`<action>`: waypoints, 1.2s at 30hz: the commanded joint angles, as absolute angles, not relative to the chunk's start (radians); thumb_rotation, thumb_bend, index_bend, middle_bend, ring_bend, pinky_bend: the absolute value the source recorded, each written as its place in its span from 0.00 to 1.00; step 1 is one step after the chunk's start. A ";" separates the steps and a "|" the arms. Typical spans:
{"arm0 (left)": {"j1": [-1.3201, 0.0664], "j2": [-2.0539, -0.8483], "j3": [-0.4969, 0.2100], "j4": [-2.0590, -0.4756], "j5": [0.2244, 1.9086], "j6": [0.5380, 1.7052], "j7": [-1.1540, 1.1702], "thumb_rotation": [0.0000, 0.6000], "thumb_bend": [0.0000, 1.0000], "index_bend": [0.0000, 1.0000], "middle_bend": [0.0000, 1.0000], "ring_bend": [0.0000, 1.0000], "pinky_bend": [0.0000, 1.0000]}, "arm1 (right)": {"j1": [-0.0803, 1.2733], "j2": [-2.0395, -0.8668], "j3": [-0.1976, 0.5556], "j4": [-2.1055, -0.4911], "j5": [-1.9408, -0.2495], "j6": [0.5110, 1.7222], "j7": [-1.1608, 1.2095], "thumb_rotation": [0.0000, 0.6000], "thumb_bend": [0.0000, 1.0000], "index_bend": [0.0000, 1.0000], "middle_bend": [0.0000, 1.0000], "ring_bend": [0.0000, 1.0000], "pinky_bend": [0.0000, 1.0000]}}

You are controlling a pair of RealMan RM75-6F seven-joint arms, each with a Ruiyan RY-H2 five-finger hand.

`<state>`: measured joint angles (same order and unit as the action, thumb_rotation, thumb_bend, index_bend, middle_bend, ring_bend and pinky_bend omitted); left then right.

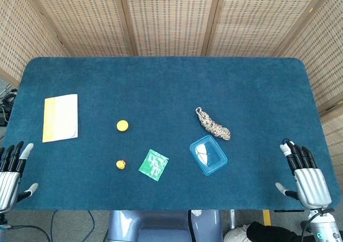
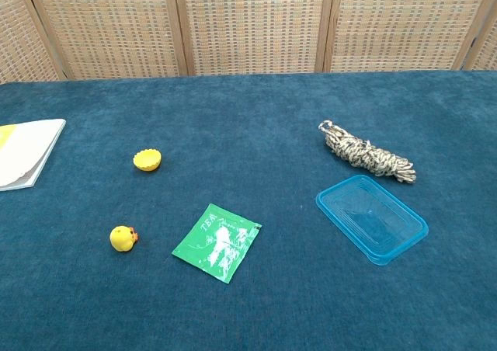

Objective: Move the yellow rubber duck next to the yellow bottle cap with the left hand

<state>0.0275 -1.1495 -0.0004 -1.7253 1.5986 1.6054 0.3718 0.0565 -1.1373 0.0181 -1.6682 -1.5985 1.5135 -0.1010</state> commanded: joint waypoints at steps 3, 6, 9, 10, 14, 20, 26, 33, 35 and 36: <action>0.028 -1.151 0.000 -1.725 1.601 1.608 0.374 1.00 0.14 0.00 0.00 0.00 0.00 | 0.055 -1.136 0.017 -1.666 -1.601 1.515 -0.099 1.00 0.00 0.00 0.00 0.00 0.00; 0.032 -1.151 0.003 -1.726 1.605 1.613 0.378 1.00 0.14 0.00 0.00 0.00 0.00 | 0.054 -1.134 0.014 -1.667 -1.608 1.520 -0.093 1.00 0.00 0.00 0.00 0.00 0.00; 0.034 -1.150 0.004 -1.726 1.607 1.617 0.378 1.00 0.14 0.00 0.00 0.00 0.00 | 0.053 -1.133 0.012 -1.668 -1.615 1.522 -0.094 1.00 0.00 0.00 0.00 0.00 0.00; 0.035 -1.150 0.004 -1.727 1.610 1.620 0.377 1.00 0.14 0.00 0.00 0.00 0.00 | 0.053 -1.133 0.011 -1.669 -1.618 1.524 -0.096 1.00 0.00 0.00 0.00 0.00 0.00; 0.038 -1.146 0.005 -1.728 1.617 1.629 0.368 1.00 0.14 0.00 0.00 0.00 0.00 | 0.051 -1.133 0.008 -1.674 -1.624 1.528 -0.101 1.00 0.00 0.00 0.00 0.00 0.00; 0.038 -1.143 0.001 -1.729 1.616 1.632 0.359 1.00 0.14 0.00 0.00 0.00 0.00 | 0.052 -1.135 0.008 -1.675 -1.619 1.520 -0.107 1.00 0.00 0.00 0.00 0.00 0.00; 0.031 -1.140 -0.004 -1.728 1.602 1.615 0.352 1.00 0.14 0.00 0.00 0.00 0.00 | 0.057 -1.139 0.010 -1.673 -1.609 1.507 -0.115 1.00 0.00 0.00 0.00 0.00 0.00; 0.030 -1.139 -0.005 -1.727 1.592 1.610 0.349 1.00 0.14 0.00 0.00 0.00 0.00 | 0.061 -1.143 0.010 -1.673 -1.602 1.495 -0.127 1.00 0.00 0.00 0.00 0.00 0.00; 0.032 -1.137 -0.006 -1.727 1.589 1.612 0.346 1.00 0.14 0.00 0.00 0.00 0.00 | 0.060 -1.143 0.009 -1.673 -1.604 1.497 -0.126 1.00 0.00 0.00 0.00 0.00 0.00; 0.032 -1.137 -0.007 -1.727 1.586 1.611 0.344 1.00 0.14 0.00 0.00 0.00 0.00 | 0.060 -1.143 0.009 -1.673 -1.603 1.497 -0.126 1.00 0.00 0.00 0.00 0.00 0.00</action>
